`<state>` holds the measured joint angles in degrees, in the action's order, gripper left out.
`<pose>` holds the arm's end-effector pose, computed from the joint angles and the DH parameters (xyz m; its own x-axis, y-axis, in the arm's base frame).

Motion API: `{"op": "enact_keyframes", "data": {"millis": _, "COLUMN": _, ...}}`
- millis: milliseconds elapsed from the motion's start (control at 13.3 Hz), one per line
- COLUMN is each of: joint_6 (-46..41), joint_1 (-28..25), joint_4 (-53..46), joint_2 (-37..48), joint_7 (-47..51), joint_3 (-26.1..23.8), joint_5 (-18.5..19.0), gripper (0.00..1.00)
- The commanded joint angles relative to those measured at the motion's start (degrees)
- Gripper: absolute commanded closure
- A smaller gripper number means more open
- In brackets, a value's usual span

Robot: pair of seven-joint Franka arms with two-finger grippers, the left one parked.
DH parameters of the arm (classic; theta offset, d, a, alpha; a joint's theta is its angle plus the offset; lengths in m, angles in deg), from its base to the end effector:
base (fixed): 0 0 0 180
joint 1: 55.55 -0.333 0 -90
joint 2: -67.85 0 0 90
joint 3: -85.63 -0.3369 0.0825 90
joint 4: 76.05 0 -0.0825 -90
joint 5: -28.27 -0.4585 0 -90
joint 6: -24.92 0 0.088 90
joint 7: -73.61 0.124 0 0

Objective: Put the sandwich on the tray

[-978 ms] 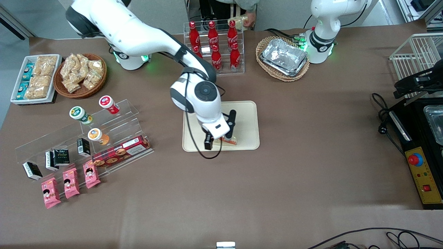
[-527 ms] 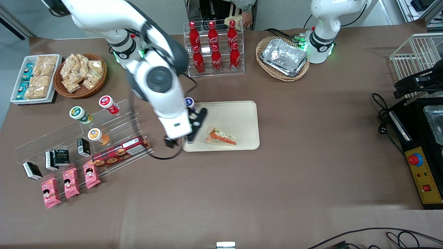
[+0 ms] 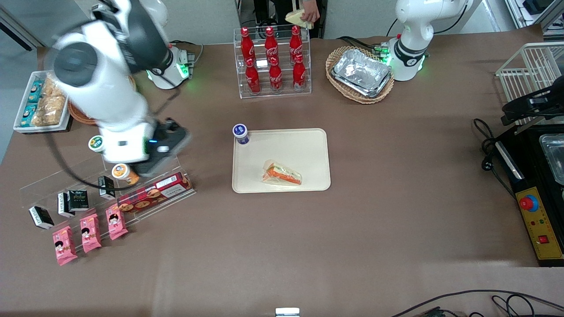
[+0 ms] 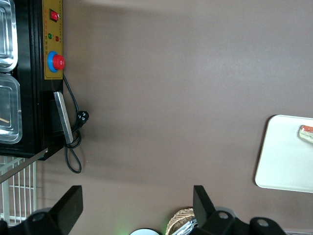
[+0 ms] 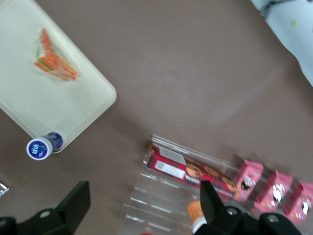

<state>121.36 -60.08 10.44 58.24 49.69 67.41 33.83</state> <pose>0.6455 0.2424 0.5666 0.6822 0.7312 -0.0050 0.7306 -0.6813 0.0463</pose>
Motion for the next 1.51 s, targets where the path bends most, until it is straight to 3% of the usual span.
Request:
{"op": "enact_keyframes", "data": {"millis": 0, "joint_6": -4.24, "joint_1": 5.13, "joint_4": 0.96, "joint_2": 5.11, "joint_7": 0.19, "joint_3": 4.92, "joint_5": -6.34, "gripper": 0.0}}
{"op": "enact_keyframes", "data": {"millis": 527, "joint_6": -7.76, "joint_1": 4.96, "joint_4": 0.79, "joint_2": 11.01, "joint_7": 0.36, "joint_3": 19.25, "joint_5": -7.14, "gripper": 0.0}}
{"op": "enact_keyframes", "data": {"millis": 677, "joint_6": -8.82, "joint_1": 4.79, "joint_4": 0.79, "joint_2": 11.71, "joint_7": 3.76, "joint_3": 23.2, "joint_5": -10.38, "gripper": 0.0}}
{"op": "enact_keyframes", "data": {"millis": 1054, "joint_6": -10.13, "joint_1": 5.31, "joint_4": 0.7, "joint_2": 12.24, "joint_7": 8.1, "joint_3": 24.36, "joint_5": -10.22, "gripper": 0.0}}
{"op": "enact_keyframes", "data": {"millis": 1430, "joint_6": -10.14, "joint_1": 4.96, "joint_4": 0.7, "joint_2": 12.33, "joint_7": 7.75, "joint_3": 26.04, "joint_5": -5.74, "gripper": 0.0}}
